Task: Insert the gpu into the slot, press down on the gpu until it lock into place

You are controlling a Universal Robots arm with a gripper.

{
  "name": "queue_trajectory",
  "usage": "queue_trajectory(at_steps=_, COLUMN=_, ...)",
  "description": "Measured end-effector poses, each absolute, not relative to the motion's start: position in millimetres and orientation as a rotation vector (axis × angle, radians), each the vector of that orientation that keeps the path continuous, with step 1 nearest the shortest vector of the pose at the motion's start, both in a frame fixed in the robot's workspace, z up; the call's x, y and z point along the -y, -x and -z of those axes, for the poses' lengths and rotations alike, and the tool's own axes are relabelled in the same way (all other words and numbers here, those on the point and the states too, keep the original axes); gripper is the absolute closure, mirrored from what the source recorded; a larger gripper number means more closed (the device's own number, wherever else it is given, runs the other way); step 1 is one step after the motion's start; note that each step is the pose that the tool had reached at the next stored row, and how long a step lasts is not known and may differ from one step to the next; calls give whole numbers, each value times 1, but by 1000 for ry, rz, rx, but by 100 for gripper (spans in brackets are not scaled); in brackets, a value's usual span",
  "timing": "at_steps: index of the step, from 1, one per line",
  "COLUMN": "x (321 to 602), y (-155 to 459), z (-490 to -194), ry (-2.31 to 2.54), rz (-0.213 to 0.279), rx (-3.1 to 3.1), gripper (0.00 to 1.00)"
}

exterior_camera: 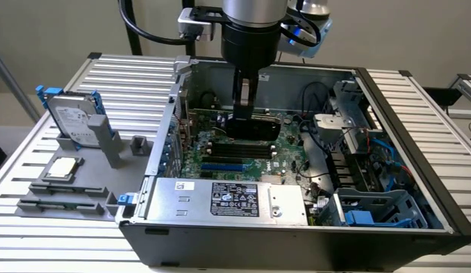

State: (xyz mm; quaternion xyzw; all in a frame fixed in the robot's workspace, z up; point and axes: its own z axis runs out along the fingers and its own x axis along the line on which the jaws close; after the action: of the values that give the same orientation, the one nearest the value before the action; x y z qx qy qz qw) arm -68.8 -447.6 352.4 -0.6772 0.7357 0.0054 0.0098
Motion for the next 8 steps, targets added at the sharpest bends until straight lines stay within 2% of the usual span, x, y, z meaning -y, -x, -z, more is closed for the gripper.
queue_trajectory(at_steps=8, x=448, y=72, z=-343, ry=2112, rz=-10, rx=-2293, gripper=73)
